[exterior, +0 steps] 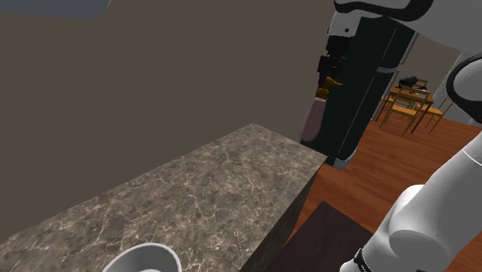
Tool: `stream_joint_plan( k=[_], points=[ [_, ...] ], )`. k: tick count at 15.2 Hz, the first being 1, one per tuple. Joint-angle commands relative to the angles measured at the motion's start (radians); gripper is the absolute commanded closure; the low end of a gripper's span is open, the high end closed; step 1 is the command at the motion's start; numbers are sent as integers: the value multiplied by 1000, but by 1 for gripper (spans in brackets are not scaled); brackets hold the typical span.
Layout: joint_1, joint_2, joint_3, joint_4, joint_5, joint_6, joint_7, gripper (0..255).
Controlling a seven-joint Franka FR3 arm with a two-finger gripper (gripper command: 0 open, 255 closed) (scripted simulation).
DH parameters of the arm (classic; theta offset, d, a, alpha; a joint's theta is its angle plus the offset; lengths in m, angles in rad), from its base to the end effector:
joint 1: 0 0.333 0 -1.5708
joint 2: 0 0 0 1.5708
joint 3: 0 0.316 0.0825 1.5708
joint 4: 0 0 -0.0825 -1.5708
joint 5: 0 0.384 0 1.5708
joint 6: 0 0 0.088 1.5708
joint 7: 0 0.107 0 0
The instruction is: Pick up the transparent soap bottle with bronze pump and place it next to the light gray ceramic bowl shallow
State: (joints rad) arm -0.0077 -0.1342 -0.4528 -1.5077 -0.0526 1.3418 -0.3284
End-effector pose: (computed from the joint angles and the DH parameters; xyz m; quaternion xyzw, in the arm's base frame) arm 0.4268 -0.2409 0.6963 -0.9974 0.0689 0.0196 0.0119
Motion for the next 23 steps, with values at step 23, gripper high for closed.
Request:
stream_joint_plan(
  k=[23],
  points=[
    [-91,331,-85,740,180,-447,-87,255]
  ],
)
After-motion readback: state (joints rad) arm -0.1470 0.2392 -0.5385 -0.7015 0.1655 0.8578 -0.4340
